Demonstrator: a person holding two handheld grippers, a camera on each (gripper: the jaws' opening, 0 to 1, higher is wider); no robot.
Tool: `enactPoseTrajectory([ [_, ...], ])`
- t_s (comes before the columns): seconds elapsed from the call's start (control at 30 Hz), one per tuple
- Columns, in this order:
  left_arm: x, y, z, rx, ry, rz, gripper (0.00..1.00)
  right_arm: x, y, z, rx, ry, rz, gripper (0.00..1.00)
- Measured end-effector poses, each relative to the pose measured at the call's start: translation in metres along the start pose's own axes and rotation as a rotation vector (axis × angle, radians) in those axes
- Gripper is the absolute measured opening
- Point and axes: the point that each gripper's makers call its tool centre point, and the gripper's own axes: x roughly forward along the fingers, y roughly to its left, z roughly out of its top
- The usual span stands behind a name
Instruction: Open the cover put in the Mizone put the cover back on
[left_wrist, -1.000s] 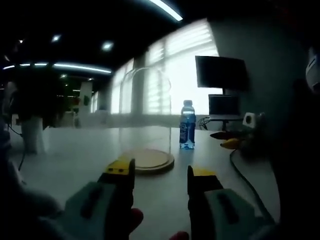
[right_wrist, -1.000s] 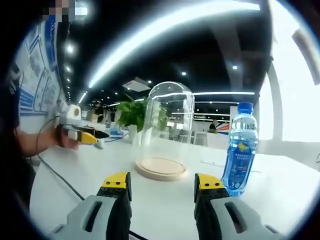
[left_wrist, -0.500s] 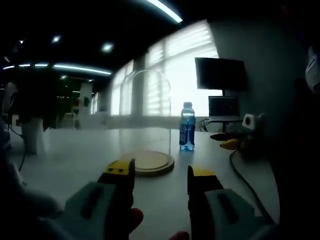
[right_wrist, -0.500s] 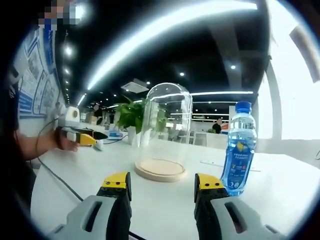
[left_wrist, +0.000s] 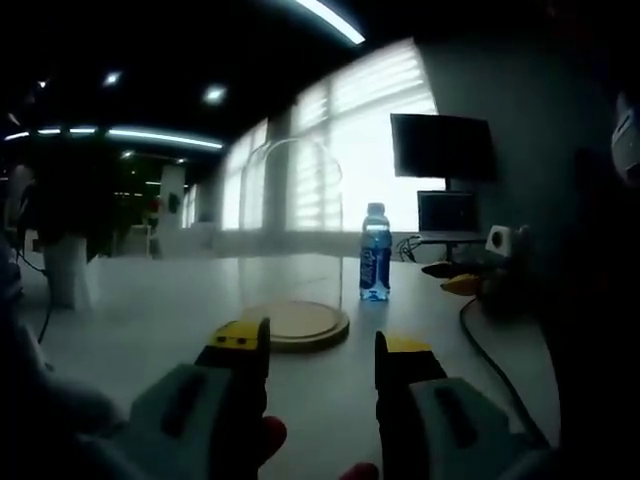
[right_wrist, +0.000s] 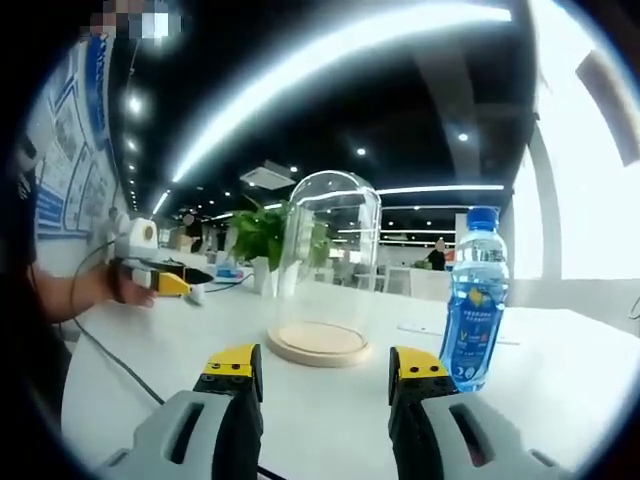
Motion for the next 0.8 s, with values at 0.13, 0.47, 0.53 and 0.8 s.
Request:
enactPoseTrajectory([
  [0.13, 0.001, -0.002, -0.001, -0.020, -0.001, -0.015, 0.34, -0.002, -0.001, 0.003, 0.005, -0.013, -0.003, 0.44],
  [0.47, 0.001, 0.001, -0.002, -0.043, -0.004, -0.023, 0.34, -0.003, 0.007, 0.012, 0.020, -0.041, 0.033, 0.44],
  [0.53, 0.001, 0.003, -0.001, -0.046, -0.008, -0.016, 0.34, -0.004, 0.010, 0.013, 0.016, -0.044, 0.039, 0.44],
  [0.8, 0.002, 0.002, -0.003, -0.038, -0.004, -0.017, 0.34, -0.007, 0.016, 0.017, 0.004, -0.051, 0.051, 0.44],
])
